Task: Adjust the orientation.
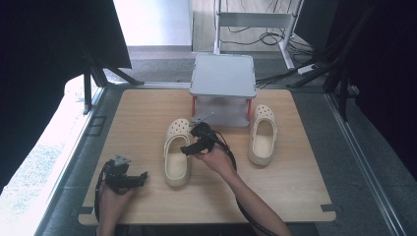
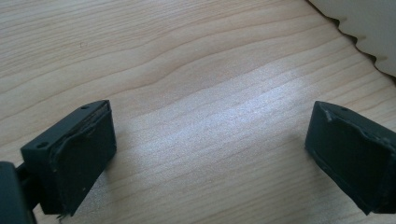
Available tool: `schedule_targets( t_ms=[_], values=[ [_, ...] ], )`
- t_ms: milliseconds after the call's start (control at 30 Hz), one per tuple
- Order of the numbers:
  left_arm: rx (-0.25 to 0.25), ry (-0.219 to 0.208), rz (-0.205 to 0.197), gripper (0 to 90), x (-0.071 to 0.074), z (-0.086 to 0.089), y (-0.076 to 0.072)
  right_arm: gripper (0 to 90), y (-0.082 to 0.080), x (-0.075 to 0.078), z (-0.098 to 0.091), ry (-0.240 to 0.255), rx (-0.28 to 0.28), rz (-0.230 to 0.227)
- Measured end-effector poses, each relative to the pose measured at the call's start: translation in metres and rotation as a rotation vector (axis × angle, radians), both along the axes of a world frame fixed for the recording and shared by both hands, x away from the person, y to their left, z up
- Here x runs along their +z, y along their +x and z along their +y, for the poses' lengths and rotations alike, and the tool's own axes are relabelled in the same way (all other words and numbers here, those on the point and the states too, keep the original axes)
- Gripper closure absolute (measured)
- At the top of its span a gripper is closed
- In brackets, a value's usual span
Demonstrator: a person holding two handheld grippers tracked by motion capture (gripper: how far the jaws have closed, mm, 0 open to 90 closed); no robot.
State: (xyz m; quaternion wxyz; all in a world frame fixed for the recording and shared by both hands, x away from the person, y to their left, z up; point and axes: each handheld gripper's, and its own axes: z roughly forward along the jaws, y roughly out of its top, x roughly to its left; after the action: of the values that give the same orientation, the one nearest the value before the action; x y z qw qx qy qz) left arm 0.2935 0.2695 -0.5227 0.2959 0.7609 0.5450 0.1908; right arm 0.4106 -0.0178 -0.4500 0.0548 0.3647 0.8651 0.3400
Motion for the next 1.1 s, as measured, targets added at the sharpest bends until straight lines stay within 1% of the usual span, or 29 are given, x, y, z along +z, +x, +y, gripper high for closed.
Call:
schedule_targets(
  t_ms=[67,100,133,200,233,267,300,333,367,433,467,500,533,567,600,667,733,767,800,833,900,933,1033,1067,1100],
  values=[
    [0.0,0.0,0.0,1.8,0.0,0.0,0.0,13.9,0.002,-0.004,0.009,-0.025,-0.02,0.007],
    [-0.001,0.0,0.0,1.8,0.0,0.0,0.0,14.9,0.005,-0.009,0.017,-0.044,-0.036,0.007],
    [-0.001,0.0,0.0,1.8,0.0,0.0,0.0,14.9,0.005,-0.009,0.017,-0.044,-0.036,0.007],
    [-0.002,0.0,0.0,1.8,0.0,0.0,0.0,17.7,0.007,-0.013,0.024,-0.069,-0.052,0.013],
    [-0.001,0.0,-0.001,1.8,0.0,0.0,0.0,21.9,0.009,-0.017,0.028,-0.088,-0.07,0.012],
    [-0.002,0.0,-0.001,1.8,0.0,0.0,0.0,21.9,0.009,-0.017,0.028,-0.088,-0.07,0.012],
    [-0.002,-0.001,-0.001,1.8,0.0,0.0,0.0,30.0,0.01,-0.019,0.03,-0.083,-0.085,0.02],
    [-0.003,0.0,0.0,1.8,0.0,0.0,0.0,34.8,0.011,-0.019,0.03,-0.085,-0.095,0.01],
    [-0.003,0.0,0.0,1.8,0.0,0.0,0.0,34.8,0.011,-0.019,0.03,-0.085,-0.095,0.01],
    [-0.003,0.0,0.0,1.8,0.0,0.0,0.0,47.8,0.012,-0.017,0.027,-0.089,-0.113,0.0],
    [-0.004,0.0,0.0,1.8,0.0,0.0,0.0,51.4,0.013,-0.015,0.025,-0.082,-0.113,0.011],
    [-0.004,0.0,0.001,1.8,0.0,0.0,0.0,63.0,0.015,-0.014,0.02,-0.099,-0.118,0.008],
    [-0.004,0.001,0.001,1.8,0.0,0.0,0.0,70.0,0.015,-0.012,0.018,-0.105,-0.122,0.0],
    [-0.005,0.001,0.0,1.8,0.0,0.0,0.0,70.0,0.015,-0.012,0.018,-0.105,-0.122,0.0],
    [-0.005,0.001,0.001,1.8,0.0,0.0,0.0,76.2,0.016,-0.011,0.015,-0.107,-0.115,-0.004],
    [-0.005,0.001,0.001,1.8,0.0,0.0,0.0,76.5,0.018,-0.008,0.011,-0.092,-0.085,0.012],
    [-0.006,0.001,0.001,1.8,0.0,0.0,0.0,76.6,0.016,-0.004,0.009,-0.121,-0.045,-0.004],
    [-0.005,0.001,0.0,1.8,0.0,0.0,0.0,76.9,0.014,0.0,0.008,-0.125,-0.03,-0.003],
    [-0.005,0.0,-0.001,1.8,0.0,0.0,0.0,77.0,0.011,0.006,0.005,-0.131,-0.013,-0.015],
    [-0.005,0.001,-0.001,1.8,0.0,0.0,0.0,77.0,0.011,0.006,0.005,-0.131,-0.013,-0.015],
    [-0.007,0.003,-0.001,1.8,0.0,0.0,0.0,77.1,0.007,0.012,-0.001,-0.095,0.015,0.005],
    [-0.008,0.003,-0.001,1.8,0.0,0.0,0.0,77.0,0.005,0.015,-0.004,-0.085,0.034,0.006],
    [-0.007,0.002,-0.002,1.8,0.0,0.0,0.0,76.9,-0.007,0.024,-0.012,-0.089,0.079,-0.012],
    [-0.007,0.002,-0.002,1.8,0.0,0.0,0.0,76.9,-0.015,0.028,-0.019,-0.078,0.098,-0.016],
    [-0.007,0.003,-0.002,1.8,0.0,0.0,0.0,76.9,-0.015,0.028,-0.019,-0.078,0.098,-0.016]
  ],
)
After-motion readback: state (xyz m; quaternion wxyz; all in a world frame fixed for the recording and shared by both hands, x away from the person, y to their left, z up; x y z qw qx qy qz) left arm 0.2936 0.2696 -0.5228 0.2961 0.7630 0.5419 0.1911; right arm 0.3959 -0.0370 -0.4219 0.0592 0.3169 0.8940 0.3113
